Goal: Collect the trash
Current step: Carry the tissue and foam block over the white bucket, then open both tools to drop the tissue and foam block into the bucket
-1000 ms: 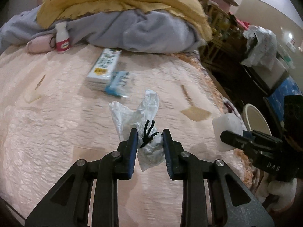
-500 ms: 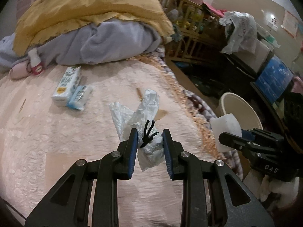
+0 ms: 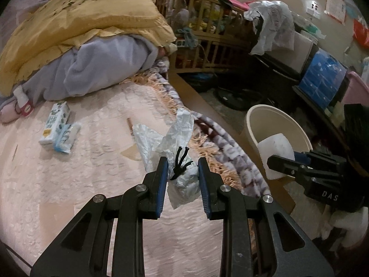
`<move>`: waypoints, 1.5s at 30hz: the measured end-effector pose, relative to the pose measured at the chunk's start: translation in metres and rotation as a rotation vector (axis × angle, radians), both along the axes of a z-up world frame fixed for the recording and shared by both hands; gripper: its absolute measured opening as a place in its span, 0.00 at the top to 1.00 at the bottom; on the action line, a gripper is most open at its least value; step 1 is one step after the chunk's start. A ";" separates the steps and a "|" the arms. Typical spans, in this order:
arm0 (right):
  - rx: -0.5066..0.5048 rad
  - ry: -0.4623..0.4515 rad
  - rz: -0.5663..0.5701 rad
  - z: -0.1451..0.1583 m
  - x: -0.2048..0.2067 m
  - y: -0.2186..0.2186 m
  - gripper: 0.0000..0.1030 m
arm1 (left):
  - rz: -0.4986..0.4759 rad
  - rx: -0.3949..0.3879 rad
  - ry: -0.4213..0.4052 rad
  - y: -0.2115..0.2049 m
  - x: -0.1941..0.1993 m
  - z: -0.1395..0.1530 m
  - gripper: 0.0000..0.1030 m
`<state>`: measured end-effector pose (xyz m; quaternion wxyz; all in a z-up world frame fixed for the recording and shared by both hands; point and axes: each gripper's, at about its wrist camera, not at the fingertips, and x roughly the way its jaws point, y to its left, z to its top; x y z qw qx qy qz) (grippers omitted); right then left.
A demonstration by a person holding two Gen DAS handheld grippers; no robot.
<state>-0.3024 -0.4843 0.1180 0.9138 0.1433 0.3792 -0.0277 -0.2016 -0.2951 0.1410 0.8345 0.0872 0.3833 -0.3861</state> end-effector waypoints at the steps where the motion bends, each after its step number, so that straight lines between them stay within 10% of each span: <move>1: 0.002 -0.001 -0.005 0.000 -0.002 -0.003 0.71 | -0.004 0.003 -0.003 -0.003 -0.001 0.000 0.77; 45: 0.026 -0.001 -0.236 -0.018 -0.040 -0.098 0.71 | -0.146 0.015 0.012 -0.116 -0.015 -0.009 0.77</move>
